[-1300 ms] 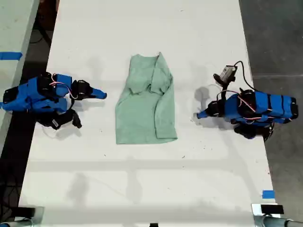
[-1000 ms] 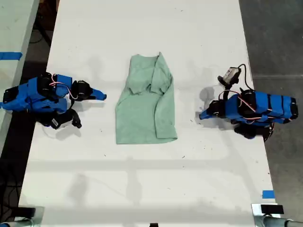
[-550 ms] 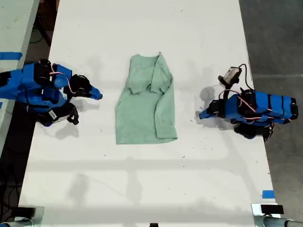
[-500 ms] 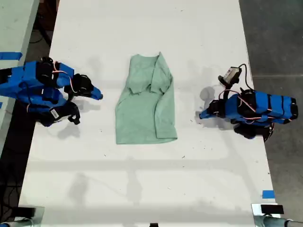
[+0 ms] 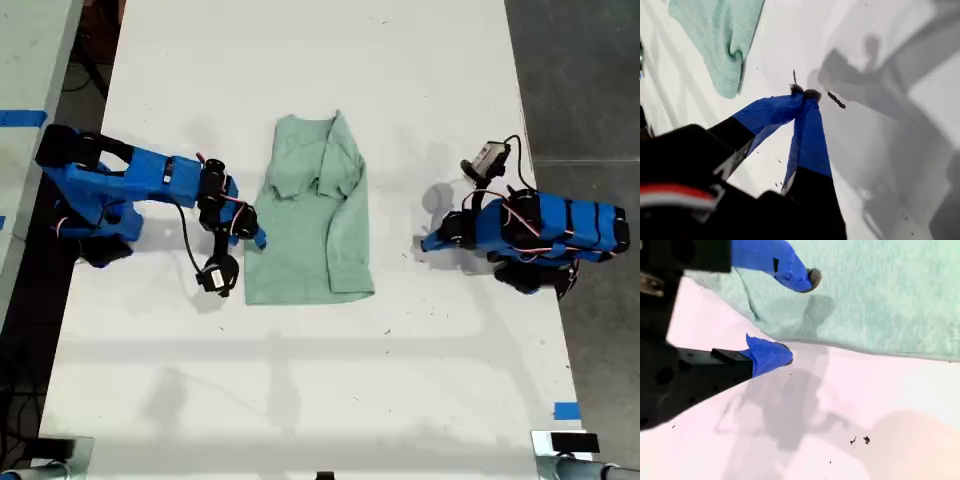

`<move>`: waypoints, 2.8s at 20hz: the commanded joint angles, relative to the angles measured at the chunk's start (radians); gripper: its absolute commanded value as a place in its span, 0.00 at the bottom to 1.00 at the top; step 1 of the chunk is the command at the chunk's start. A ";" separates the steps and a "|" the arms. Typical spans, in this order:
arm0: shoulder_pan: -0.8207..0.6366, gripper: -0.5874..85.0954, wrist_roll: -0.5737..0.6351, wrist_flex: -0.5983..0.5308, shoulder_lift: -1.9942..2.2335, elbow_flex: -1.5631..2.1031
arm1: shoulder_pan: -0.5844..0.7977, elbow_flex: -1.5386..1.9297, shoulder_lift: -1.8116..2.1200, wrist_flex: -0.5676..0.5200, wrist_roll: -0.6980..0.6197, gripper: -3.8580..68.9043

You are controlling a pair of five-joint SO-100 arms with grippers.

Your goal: Fold t shirt

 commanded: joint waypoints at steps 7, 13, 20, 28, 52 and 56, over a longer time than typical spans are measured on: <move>0.009 0.22 -0.158 -0.074 -0.074 -0.031 | 0.002 0.052 0.015 0.002 -0.003 0.04; -0.028 0.01 -0.138 -0.069 -0.232 -0.084 | 0.000 0.052 0.015 0.002 -0.006 0.04; -0.048 0.01 -0.091 0.193 -0.040 -0.229 | 0.002 0.052 0.015 0.002 -0.006 0.04; -0.055 0.01 0.067 0.354 -0.442 -0.939 | 0.002 0.052 0.015 0.002 -0.006 0.04; -0.118 0.01 0.179 0.295 -0.172 -0.974 | 0.005 0.051 0.015 0.000 -0.017 0.04; -0.146 0.01 0.172 0.281 0.316 -0.632 | 0.003 0.051 0.015 0.000 -0.015 0.04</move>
